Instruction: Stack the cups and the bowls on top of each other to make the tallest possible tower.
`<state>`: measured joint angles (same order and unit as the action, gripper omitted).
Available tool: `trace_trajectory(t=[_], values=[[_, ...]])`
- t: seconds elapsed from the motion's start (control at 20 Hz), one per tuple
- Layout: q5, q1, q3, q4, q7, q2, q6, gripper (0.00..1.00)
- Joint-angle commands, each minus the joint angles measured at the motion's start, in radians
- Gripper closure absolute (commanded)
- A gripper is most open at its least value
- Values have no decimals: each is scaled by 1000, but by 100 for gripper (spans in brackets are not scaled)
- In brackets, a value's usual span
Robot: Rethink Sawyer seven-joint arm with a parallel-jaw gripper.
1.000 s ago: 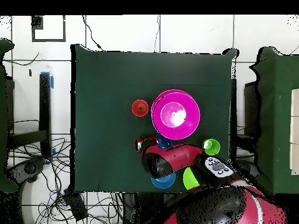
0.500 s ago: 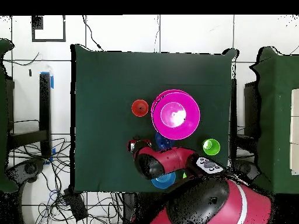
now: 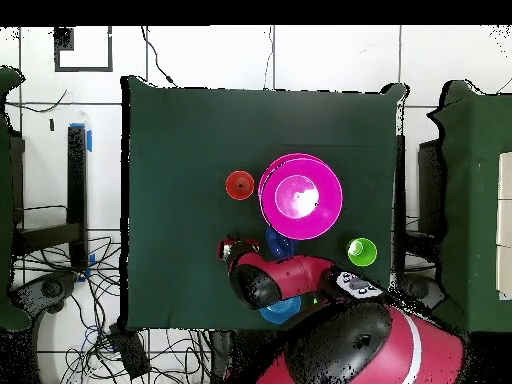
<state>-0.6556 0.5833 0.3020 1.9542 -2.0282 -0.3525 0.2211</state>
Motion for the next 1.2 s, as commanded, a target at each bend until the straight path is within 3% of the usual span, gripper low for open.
trace_trajectory(t=[0.05, 0.1, 0.2, 0.6, 1.05, 1.2], values=[[56, -37, 10, 21, -158, 55, 9, 100], [54, -33, 12, 21, -151, 54, 5, 0], [48, -46, -5, 19, -150, 51, 42, 0], [27, 31, 22, 99, -97, -68, -81, 0], [-7, 167, 106, 149, 44, -167, -307, 0], [-5, 247, 153, 160, 113, -216, -414, 0]])
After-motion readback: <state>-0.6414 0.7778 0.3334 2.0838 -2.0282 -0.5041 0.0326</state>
